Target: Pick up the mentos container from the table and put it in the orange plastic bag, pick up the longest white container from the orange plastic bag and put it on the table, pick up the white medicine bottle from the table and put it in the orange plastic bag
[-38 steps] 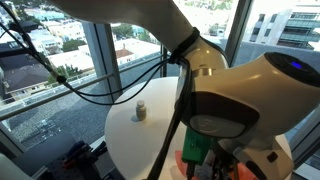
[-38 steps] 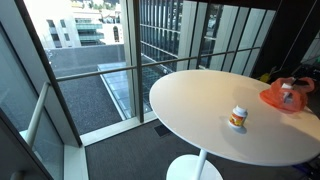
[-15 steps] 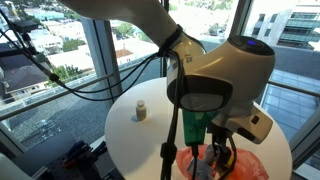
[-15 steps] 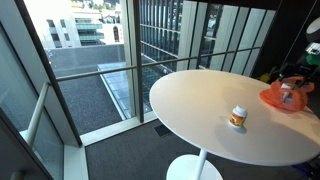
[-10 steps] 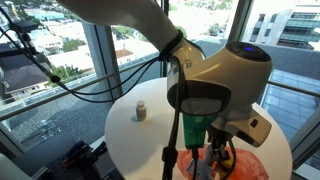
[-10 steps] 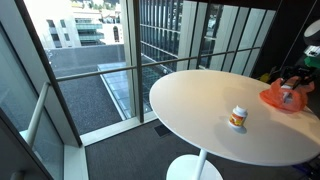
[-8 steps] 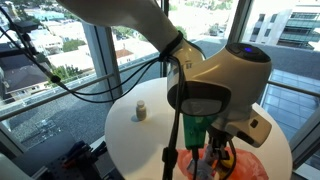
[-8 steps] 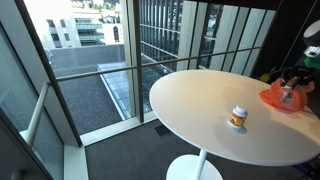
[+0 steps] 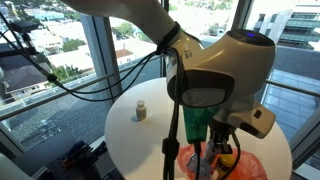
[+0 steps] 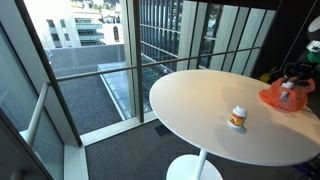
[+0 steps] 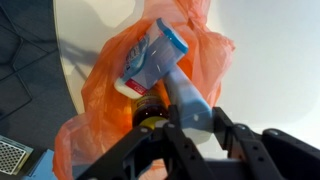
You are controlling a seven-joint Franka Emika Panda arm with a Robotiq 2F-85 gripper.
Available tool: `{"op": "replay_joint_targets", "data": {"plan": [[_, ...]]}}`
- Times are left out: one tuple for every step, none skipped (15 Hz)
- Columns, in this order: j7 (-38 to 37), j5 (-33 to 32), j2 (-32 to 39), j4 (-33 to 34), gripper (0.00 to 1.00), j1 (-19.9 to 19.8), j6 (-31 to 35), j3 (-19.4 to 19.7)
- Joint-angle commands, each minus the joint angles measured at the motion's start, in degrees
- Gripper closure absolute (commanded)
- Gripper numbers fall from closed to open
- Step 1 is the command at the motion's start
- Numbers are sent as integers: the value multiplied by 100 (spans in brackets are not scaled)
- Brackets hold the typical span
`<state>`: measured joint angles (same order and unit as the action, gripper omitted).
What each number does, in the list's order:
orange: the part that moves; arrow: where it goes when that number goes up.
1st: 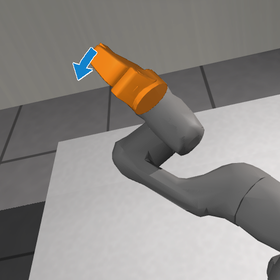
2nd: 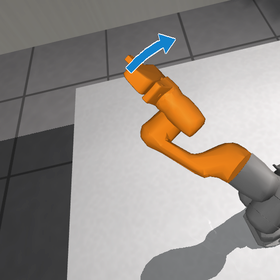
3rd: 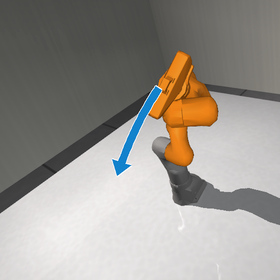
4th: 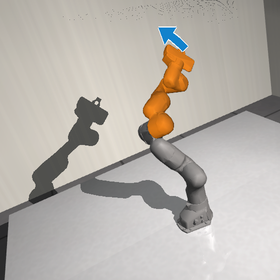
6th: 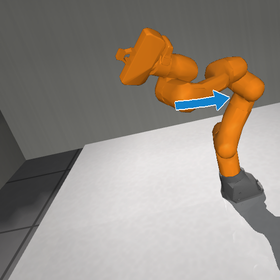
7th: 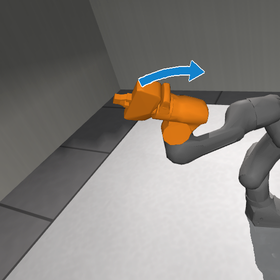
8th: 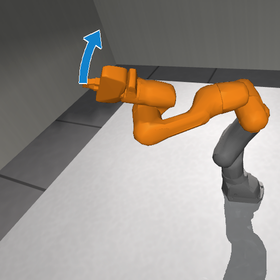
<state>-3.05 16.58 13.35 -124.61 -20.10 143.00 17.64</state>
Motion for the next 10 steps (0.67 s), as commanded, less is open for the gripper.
{"op": "replay_joint_targets", "data": {"plan": [[-401, -502, -582, -153, 87, 135, -299, 87], [-529, -644, -699, -168, 87, 177, -346, 89], [-648, -780, -811, -169, 87, 216, -393, 83], [-748, -892, -911, -165, 87, 253, -436, 61], [-854, -998, -1013, -172, 87, 297, -469, 34], [-940, -1085, -1110, -186, 87, 354, -480, -5], [-1018, -1171, -1206, -202, 87, 405, -487, -39], [-1090, -1249, -1295, -220, 87, 462, -492, -79], [-1162, -1309, -1384, -251, 87, 531, -487, -137], [-1223, -1372, -1468, -291, 87, 591, -479, -197]]}}
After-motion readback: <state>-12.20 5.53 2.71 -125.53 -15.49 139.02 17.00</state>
